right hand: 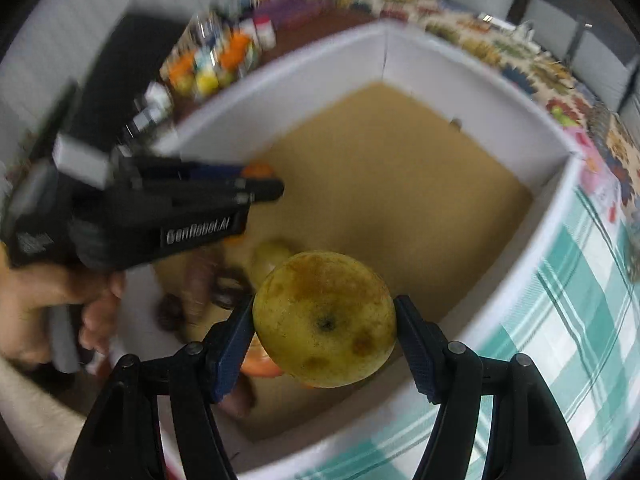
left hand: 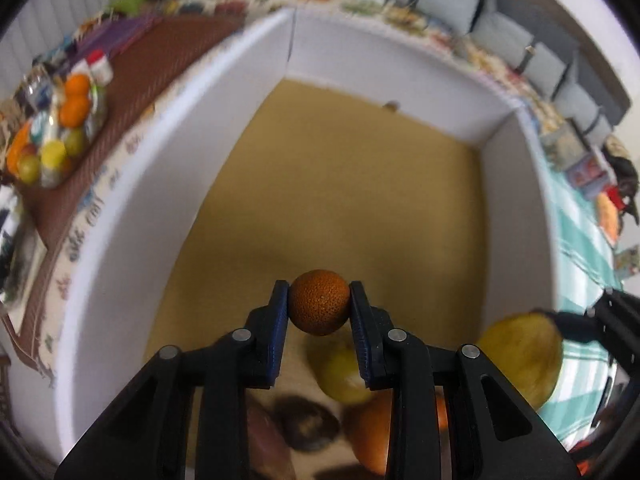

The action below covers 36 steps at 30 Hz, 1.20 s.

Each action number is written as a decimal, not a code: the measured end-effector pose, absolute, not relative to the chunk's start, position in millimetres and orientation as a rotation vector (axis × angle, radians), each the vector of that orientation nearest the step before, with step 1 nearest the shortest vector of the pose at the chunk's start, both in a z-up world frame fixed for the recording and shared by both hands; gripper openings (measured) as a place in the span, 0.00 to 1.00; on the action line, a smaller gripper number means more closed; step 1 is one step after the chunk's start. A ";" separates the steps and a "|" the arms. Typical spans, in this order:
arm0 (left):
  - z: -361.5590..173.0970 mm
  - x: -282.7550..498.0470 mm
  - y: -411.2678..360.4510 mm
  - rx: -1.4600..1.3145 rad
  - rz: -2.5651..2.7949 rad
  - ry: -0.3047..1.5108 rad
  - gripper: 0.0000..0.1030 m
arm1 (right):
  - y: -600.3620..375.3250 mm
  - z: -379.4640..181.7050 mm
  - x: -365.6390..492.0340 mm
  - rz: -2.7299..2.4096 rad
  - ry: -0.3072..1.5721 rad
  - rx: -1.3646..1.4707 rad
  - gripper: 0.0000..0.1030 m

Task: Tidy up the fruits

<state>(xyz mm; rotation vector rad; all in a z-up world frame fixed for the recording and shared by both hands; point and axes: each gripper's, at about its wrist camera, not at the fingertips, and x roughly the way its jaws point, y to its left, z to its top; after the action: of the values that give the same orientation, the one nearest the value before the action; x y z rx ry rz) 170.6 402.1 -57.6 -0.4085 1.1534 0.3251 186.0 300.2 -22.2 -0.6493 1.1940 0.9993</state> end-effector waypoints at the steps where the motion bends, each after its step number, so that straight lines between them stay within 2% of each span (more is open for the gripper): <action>1: -66.6 174.3 404.9 -0.418 0.328 1.174 0.29 | 306.6 -30.9 185.0 0.993 1.199 -0.694 0.66; 5: -91.7 184.2 414.0 -0.443 0.348 1.236 0.31 | 328.5 -60.4 182.5 0.958 1.208 -0.840 0.67; 6: -94.9 184.5 415.5 -0.453 0.359 1.242 0.34 | 331.2 -65.9 181.5 0.948 1.214 -0.856 0.67; 7: -96.3 183.7 417.6 -0.458 0.367 1.242 0.38 | 333.3 -71.1 181.3 0.941 1.226 -0.863 0.67; 9: -93.5 179.9 416.7 -0.445 0.389 1.233 0.69 | 336.1 -69.9 181.2 0.944 1.215 -0.841 0.68; 13: -60.3 163.1 412.3 -0.391 0.403 1.144 0.73 | 320.6 -33.5 183.5 0.933 1.150 -0.744 0.84; 15: -31.7 146.5 407.4 -0.356 0.405 1.068 0.83 | 307.2 -5.0 183.5 0.912 1.104 -0.696 0.93; 16: -18.0 137.5 404.3 -0.335 0.412 1.039 0.84 | 298.2 11.9 180.3 0.897 1.079 -0.670 0.96; 19: 25.8 105.7 388.5 -0.258 0.433 0.927 0.84 | 269.9 48.4 168.0 0.865 1.024 -0.615 1.00; 21: 50.7 80.1 373.1 -0.207 0.482 0.857 0.93 | 251.5 64.9 155.0 0.853 1.010 -0.579 1.00; 23: 65.4 59.7 359.4 -0.186 0.524 0.804 0.93 | 232.5 70.6 137.5 0.841 1.015 -0.522 1.00; 29: 55.6 30.1 344.2 -0.293 0.556 0.910 0.93 | 192.1 62.7 107.6 0.779 1.035 -0.417 1.00; 36: 56.0 0.4 338.0 -0.273 0.643 0.866 0.93 | 186.4 61.3 84.9 0.760 1.037 -0.347 1.00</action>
<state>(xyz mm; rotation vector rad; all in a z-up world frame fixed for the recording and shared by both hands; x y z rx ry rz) 0.4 338.0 56.0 -0.2733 0.8663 0.6431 84.9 186.4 61.3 -0.3474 1.0371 0.7595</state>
